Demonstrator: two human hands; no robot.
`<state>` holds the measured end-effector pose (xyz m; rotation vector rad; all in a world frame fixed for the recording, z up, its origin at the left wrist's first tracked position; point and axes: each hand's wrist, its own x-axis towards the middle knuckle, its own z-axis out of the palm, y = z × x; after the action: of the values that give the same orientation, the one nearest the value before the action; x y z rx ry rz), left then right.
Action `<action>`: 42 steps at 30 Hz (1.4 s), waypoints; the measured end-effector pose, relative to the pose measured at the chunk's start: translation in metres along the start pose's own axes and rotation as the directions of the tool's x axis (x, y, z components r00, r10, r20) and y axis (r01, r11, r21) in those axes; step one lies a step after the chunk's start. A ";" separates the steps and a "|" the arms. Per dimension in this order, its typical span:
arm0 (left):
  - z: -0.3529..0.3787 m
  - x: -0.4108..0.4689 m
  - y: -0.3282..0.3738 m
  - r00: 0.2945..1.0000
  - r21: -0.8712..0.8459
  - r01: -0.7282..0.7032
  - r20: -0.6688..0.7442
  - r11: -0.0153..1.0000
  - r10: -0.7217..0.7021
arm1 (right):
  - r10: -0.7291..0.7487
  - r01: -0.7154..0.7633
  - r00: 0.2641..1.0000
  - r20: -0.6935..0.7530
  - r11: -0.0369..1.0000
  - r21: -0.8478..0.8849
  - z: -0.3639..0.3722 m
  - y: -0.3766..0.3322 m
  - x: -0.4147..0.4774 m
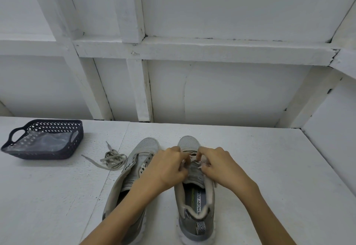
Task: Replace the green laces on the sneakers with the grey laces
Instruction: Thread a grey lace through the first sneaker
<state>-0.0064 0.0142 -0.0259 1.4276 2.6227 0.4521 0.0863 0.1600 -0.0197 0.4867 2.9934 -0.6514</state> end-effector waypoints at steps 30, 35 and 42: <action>0.035 -0.012 0.014 0.895 -0.984 0.054 -0.028 0.172 -0.444 | -0.019 0.049 0.999 -0.046 0.376 0.925 0.026 0.017 0.002; 0.032 -0.009 0.007 0.924 -0.972 0.100 0.011 0.211 -0.383 | -0.126 0.074 0.992 -0.018 0.455 0.888 0.012 0.021 0.010; 0.031 0.003 -0.005 0.988 -0.903 0.020 -0.048 0.429 -0.146 | -0.051 0.105 0.994 -0.092 0.517 0.850 0.014 0.019 0.014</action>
<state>-0.0041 0.0201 -0.0569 0.8515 1.8388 1.6600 0.0790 0.1749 -0.0414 0.3639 2.4926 -2.1819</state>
